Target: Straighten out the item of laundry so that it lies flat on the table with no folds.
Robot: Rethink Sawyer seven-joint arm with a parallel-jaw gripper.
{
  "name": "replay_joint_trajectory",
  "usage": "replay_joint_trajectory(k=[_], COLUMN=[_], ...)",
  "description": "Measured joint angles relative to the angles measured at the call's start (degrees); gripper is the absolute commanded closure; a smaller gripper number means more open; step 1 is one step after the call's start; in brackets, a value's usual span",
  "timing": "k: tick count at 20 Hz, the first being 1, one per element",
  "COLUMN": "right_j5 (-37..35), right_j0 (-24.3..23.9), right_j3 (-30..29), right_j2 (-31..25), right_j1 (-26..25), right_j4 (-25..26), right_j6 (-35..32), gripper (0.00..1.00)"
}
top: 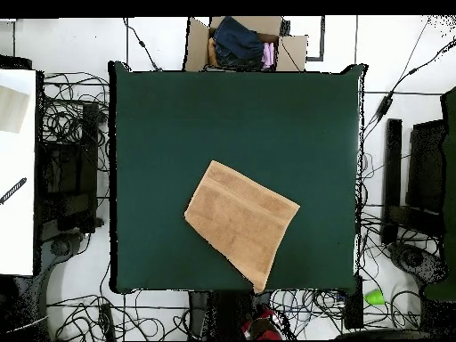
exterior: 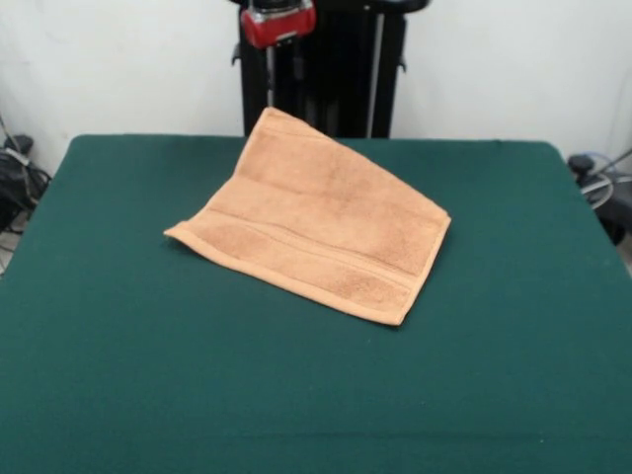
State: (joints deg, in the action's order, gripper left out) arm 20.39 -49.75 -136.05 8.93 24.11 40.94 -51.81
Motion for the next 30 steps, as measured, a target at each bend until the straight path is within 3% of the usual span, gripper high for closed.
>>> replay_joint_trajectory(k=[11,30], right_j5=[5.7,23.0], right_j0=[0.7,1.7], right_j3=[3.0,7.2], right_j2=[3.9,11.0], right_j1=[-4.5,-12.5], right_j4=[-0.3,-1.2], right_j6=[0.0,0.0], gripper=[0.0,0.0])
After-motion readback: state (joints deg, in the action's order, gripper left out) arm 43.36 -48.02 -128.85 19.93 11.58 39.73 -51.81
